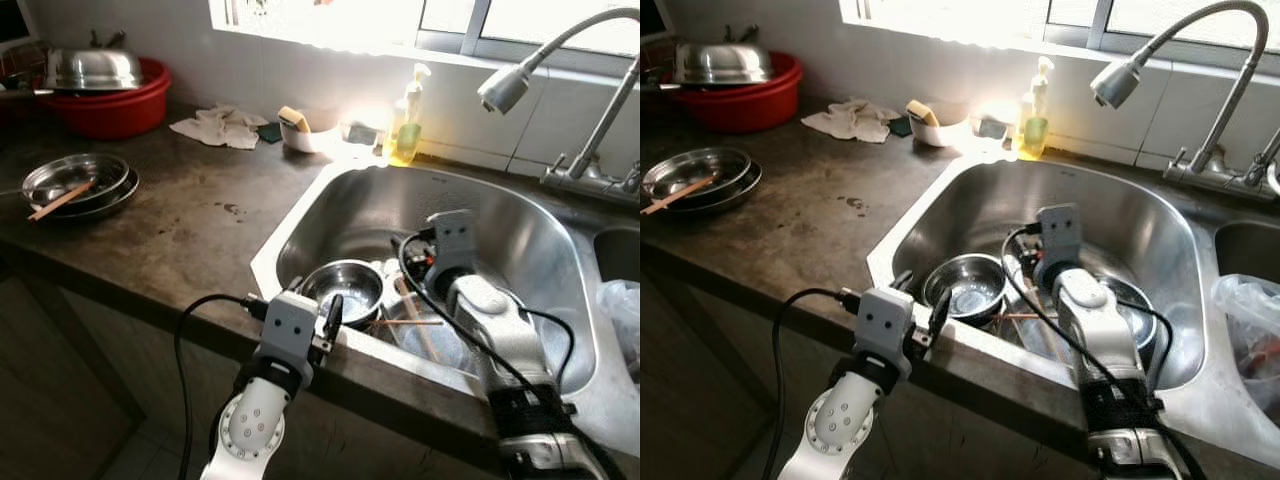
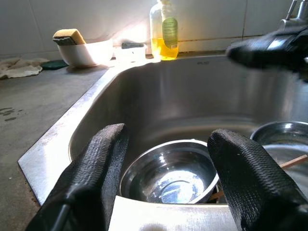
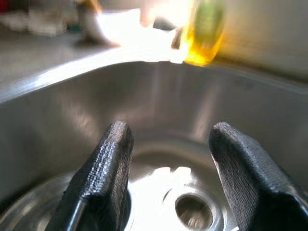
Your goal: Kitchen organization
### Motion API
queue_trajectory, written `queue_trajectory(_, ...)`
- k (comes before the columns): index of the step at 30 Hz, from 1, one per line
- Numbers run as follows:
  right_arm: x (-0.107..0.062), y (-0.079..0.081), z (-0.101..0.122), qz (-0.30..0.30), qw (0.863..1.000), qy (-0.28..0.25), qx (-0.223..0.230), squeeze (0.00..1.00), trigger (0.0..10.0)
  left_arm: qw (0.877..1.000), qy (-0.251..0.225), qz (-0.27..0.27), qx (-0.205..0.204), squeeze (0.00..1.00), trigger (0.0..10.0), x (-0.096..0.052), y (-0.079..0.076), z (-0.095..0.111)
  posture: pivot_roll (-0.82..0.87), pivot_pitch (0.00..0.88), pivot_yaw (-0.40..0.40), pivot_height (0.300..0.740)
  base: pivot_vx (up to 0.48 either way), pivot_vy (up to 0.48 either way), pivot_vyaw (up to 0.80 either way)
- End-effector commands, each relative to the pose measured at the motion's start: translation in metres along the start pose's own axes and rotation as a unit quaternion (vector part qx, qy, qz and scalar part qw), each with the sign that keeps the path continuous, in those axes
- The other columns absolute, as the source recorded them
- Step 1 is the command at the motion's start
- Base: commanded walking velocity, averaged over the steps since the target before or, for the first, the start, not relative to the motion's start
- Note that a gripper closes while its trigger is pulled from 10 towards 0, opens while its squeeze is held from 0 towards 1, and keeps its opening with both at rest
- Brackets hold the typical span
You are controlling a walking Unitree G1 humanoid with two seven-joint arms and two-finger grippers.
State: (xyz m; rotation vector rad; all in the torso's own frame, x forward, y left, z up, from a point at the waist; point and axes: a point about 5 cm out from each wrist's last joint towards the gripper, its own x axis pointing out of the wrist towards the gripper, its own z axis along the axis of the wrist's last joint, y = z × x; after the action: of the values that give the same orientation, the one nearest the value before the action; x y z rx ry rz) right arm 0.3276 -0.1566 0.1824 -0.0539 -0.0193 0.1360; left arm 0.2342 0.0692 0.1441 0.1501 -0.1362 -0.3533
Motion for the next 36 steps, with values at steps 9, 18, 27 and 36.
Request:
queue_trajectory(9, -0.055, 0.01, 0.015, -0.048, 0.994, -0.093, -0.013, 0.0, 10.0, 1.0, -0.004, -0.003, 0.003, 0.0, 10.0, 0.002, 0.001, -0.001, 0.17, 0.023, -0.058, 0.74, 0.0, 0.0, 0.0)
queue_trajectory(18, -0.077, 0.016, 0.006, -0.063, 0.994, -0.085, -0.01, 0.0, 10.0, 1.0, -0.002, -0.009, 0.0, 0.0, 10.0, 0.0, 0.001, -0.003, 0.17, 0.017, -0.043, 0.74, 0.0, 0.0, 0.0)
queue_trajectory(27, -0.08, 0.024, 0.002, -0.06, 0.995, -0.077, -0.006, 0.0, 10.0, 1.0, -0.002, -0.016, 0.0, 0.0, 10.0, -0.002, 0.0, -0.002, 0.18, 0.017, -0.04, 0.74, -0.081, 0.0, 0.0)
queue_trajectory(36, -0.079, 0.024, 0.006, -0.071, 0.994, -0.088, -0.002, 0.0, 10.0, 1.0, 0.001, -0.017, 0.0, 0.0, 10.0, -0.003, 0.0, -0.004, 0.17, 0.014, -0.035, 0.74, -0.243, 0.0, 0.0)
